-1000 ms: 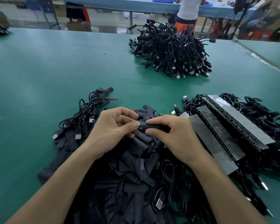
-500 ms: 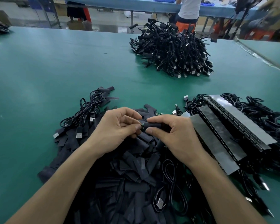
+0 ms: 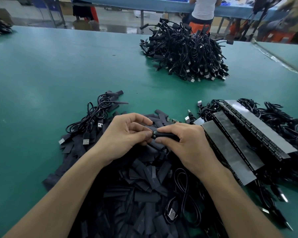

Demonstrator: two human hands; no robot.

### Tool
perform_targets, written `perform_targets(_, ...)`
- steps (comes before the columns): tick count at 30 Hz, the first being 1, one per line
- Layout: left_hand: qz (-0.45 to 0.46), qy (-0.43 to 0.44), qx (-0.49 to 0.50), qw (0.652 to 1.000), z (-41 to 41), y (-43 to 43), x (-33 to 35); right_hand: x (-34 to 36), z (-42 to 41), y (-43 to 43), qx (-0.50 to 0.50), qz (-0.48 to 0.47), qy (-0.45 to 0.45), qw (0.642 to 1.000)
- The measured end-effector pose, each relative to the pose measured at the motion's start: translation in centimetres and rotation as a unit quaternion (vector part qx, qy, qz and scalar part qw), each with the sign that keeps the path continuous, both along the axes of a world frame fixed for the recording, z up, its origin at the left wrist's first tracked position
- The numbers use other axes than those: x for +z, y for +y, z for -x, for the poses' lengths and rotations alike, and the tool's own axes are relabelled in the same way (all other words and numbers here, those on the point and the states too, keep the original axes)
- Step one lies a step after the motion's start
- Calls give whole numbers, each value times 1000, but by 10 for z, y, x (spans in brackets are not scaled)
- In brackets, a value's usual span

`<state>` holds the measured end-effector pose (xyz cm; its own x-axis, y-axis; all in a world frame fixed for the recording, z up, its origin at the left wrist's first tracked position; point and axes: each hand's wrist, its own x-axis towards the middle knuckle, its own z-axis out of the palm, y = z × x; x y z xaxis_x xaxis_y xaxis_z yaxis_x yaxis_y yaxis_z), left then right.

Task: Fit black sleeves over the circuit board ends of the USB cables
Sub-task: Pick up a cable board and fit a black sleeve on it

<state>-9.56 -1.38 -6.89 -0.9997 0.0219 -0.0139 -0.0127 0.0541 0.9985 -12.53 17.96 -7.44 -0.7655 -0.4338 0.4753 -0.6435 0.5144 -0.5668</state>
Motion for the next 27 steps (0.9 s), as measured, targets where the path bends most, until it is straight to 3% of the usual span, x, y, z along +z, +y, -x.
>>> perform_targets(7, 56, 16, 9, 998, 0, 1, -1, -2, 0, 0, 0, 14, 0, 1000)
perform_targets(18, 37, 1, -16, 999, 0, 1, 1, -4, 1, -3, 15, -8, -2, 1000)
perform_targets(27, -54, -30, 51, 997, 2, 1, -2, -2, 1, -2, -87, 148, -7, 985)
